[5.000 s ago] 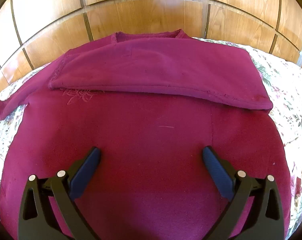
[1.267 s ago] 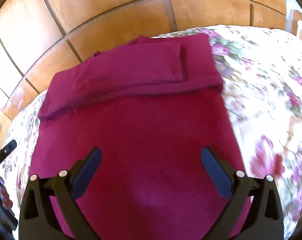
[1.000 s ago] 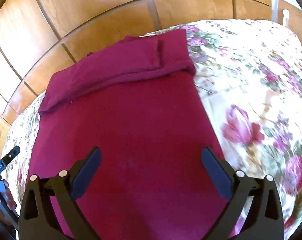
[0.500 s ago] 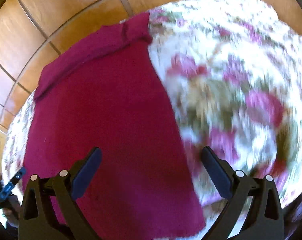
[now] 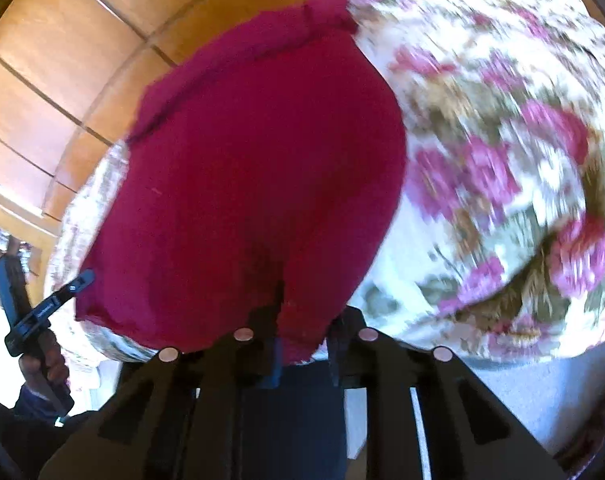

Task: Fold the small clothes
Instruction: 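Grasp the hem with both tools and fold it up toward the collar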

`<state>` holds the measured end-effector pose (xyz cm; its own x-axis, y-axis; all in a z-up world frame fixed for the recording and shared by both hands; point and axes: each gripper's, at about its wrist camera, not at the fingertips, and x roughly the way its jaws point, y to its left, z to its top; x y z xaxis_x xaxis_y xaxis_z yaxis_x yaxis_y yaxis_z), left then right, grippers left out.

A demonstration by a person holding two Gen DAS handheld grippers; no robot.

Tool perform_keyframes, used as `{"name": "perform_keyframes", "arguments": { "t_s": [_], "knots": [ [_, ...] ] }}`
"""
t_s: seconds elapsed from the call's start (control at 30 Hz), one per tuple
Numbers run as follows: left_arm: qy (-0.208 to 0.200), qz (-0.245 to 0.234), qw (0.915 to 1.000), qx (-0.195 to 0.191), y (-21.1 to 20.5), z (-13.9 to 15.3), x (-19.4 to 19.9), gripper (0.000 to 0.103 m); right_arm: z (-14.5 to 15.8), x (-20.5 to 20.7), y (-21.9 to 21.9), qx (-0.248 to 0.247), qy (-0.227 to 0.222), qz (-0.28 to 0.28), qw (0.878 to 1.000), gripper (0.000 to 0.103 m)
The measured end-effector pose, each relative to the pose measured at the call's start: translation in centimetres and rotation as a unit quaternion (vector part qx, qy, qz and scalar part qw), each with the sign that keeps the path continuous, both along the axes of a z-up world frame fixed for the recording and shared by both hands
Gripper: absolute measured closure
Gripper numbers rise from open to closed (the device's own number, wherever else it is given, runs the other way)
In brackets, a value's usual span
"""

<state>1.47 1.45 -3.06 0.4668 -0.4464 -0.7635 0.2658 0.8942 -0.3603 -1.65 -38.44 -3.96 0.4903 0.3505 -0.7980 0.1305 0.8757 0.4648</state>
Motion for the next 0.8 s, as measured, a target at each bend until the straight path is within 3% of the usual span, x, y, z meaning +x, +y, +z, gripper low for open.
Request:
{"name": "perform_keyframes", "arguments": {
  "t_s": [0.2,0.3,0.57,0.63,0.67,0.73,0.77,0.8],
  "knots": [
    [0.031,0.019,0.9926,-0.116,1.3,1.6,3.3,0.094,4.4,3.2,-0.5,0.054,-0.080,-0.002,0.995,0.089],
    [0.043,0.028,0.9892,-0.137,1.0,1.8,6.0,0.094,5.1,6.6,-1.4,0.077,-0.100,-0.016,0.992,0.089],
    [0.055,0.082,0.9817,-0.163,1.6,2.3,13.1,0.094,3.9,15.9,-2.5,0.056,-0.051,-0.029,0.997,0.089],
    [0.067,0.087,0.9808,-0.161,1.5,2.1,14.8,0.092,3.3,18.2,-2.8,0.051,-0.034,-0.035,0.998,0.084],
    [0.076,0.093,0.9795,-0.161,1.7,1.9,15.5,0.087,3.3,18.8,-2.8,0.049,-0.029,-0.035,0.998,0.080],
    [0.095,0.125,0.9718,-0.176,2.8,1.8,16.8,0.035,3.0,19.6,-2.8,0.051,-0.027,-0.037,0.998,0.029],
    [0.089,0.141,0.9669,-0.194,3.6,2.0,16.9,0.028,3.2,19.7,-2.9,0.056,-0.034,-0.039,0.997,0.023],
    [0.073,0.160,0.9607,-0.215,4.9,2.5,16.9,0.026,3.7,19.9,-3.3,0.059,-0.048,-0.043,0.996,0.022]
  ]
}}
